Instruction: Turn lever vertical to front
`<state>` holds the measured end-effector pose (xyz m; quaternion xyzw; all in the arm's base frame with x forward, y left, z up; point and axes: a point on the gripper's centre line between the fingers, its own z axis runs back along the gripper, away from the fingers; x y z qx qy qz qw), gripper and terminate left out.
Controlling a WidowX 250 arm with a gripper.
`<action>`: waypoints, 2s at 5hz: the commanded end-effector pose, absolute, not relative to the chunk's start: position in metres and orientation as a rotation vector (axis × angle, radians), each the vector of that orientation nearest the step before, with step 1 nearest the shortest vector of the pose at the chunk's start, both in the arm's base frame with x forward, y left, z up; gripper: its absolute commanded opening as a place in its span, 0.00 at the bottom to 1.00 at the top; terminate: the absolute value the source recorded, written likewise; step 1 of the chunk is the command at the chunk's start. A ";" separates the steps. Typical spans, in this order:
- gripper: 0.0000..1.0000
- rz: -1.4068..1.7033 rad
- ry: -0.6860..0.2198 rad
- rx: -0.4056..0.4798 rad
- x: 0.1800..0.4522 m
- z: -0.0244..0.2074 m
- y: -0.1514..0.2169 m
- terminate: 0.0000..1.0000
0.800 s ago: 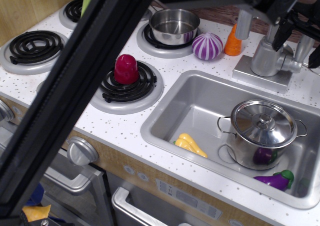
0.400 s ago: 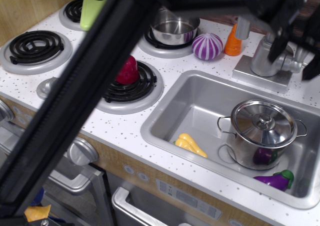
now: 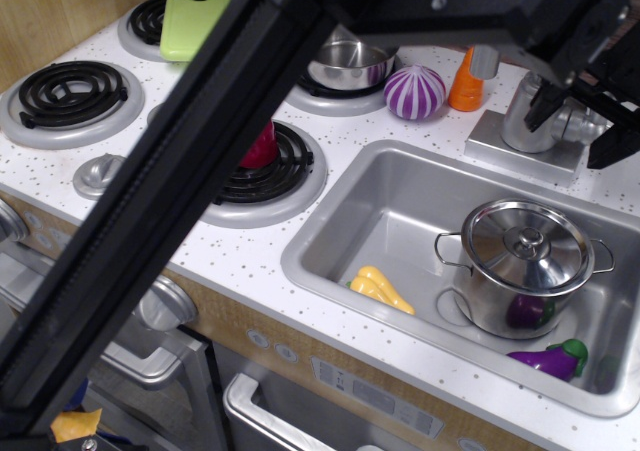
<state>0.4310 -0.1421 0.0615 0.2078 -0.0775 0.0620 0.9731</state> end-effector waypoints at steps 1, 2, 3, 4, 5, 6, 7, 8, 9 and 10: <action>1.00 0.156 -0.321 0.364 0.447 0.114 -0.148 0.00; 1.00 0.150 -0.365 0.365 0.458 0.116 -0.144 0.00; 1.00 0.137 -0.387 0.378 0.468 0.120 -0.140 0.00; 1.00 0.139 -0.398 0.370 0.475 0.121 -0.138 0.00; 1.00 0.160 -0.395 0.346 0.479 0.120 -0.137 0.00; 0.00 0.185 -0.384 0.307 0.478 0.116 -0.138 0.00; 0.00 0.258 -0.330 0.250 0.467 0.112 -0.142 0.00; 0.00 0.337 -0.271 0.214 0.452 0.107 -0.151 0.00; 0.00 0.379 -0.223 0.188 0.437 0.090 -0.159 0.00; 0.00 0.398 -0.193 0.127 0.426 0.083 -0.161 0.00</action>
